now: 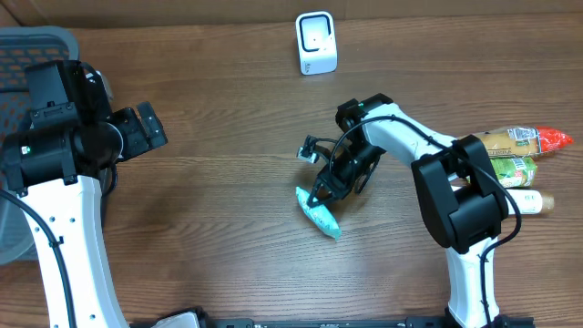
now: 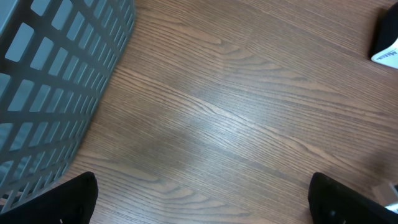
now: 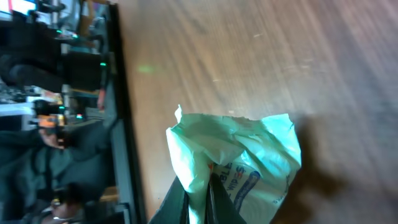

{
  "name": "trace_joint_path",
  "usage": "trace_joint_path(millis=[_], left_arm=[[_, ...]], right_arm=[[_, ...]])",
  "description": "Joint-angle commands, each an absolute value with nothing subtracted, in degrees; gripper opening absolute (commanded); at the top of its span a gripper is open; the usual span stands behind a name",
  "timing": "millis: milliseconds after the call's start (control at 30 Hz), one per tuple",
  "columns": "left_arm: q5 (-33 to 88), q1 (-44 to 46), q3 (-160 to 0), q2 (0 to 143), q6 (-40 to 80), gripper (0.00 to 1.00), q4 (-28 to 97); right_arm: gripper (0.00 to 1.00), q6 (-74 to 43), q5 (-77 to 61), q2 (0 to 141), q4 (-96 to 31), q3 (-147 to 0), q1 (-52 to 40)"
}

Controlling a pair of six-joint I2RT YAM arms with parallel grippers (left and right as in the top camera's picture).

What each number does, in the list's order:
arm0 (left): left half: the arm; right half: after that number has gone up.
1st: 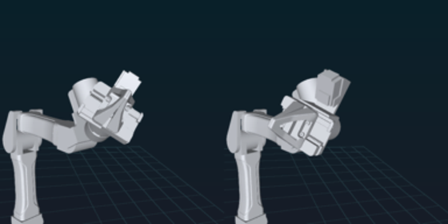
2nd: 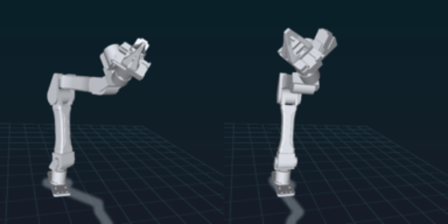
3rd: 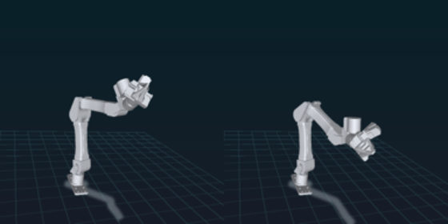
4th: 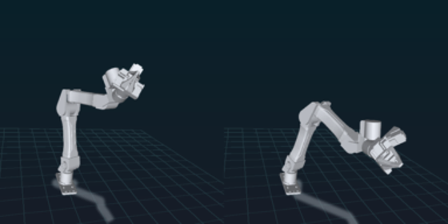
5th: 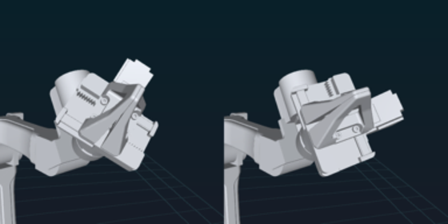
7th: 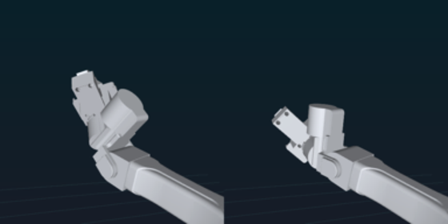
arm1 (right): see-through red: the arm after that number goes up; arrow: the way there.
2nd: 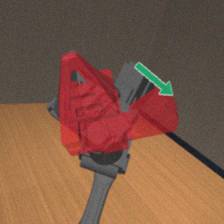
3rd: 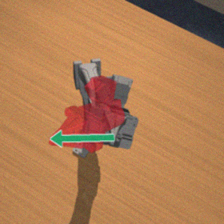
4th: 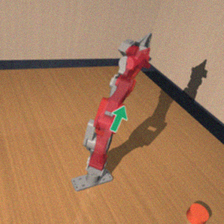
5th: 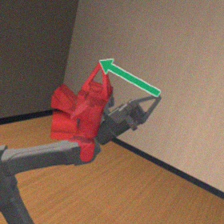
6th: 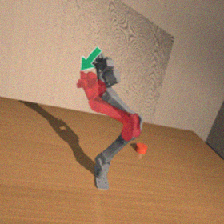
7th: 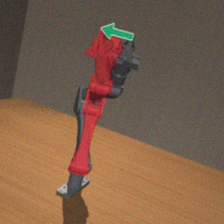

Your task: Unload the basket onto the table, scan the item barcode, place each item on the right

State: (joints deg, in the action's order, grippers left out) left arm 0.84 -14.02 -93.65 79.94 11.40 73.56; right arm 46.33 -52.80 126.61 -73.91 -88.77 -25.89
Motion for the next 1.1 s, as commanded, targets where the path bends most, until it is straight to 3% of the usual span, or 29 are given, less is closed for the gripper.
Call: trace_joint_path(millis=[0, 167, 367, 633, 700, 867, 1067], left_arm=[[1.06, -14.22, -94.61, 80.25, 10.28, 1.00, 73.47], [1.06, -14.24, -94.61, 80.25, 10.28, 1.00, 73.47], [1.06, -14.24, -94.61, 80.25, 10.28, 0.99, 73.47], [1.06, -14.22, -94.61, 80.25, 10.28, 1.00, 73.47], [1.06, -14.24, -94.61, 80.25, 10.28, 1.00, 73.47], [1.06, -14.22, -94.61, 80.25, 10.28, 0.99, 73.47], [1.06, -14.22, -94.61, 80.25, 10.28, 1.00, 73.47]], right_arm=[[0.04, 47.53, -48.73, 127.66, -72.07, -89.69, -25.65], [0.05, 42.96, -44.31, 128.07, -67.90, -89.69, -25.58], [0.23, 38.15, -40.34, 128.07, -64.75, -89.69, -23.75], [0.32, 35.75, -38.26, 128.01, -64.47, -89.95, -19.84], [0.45, 35.75, -38.30, 128.01, -65.39, -90.89, -19.53], [0.65, 35.70, -38.39, 127.96, -69.65, -96.57, -19.53], [0.77, 29.45, -34.50, 127.96, -76.49, -106.76, -19.66]])
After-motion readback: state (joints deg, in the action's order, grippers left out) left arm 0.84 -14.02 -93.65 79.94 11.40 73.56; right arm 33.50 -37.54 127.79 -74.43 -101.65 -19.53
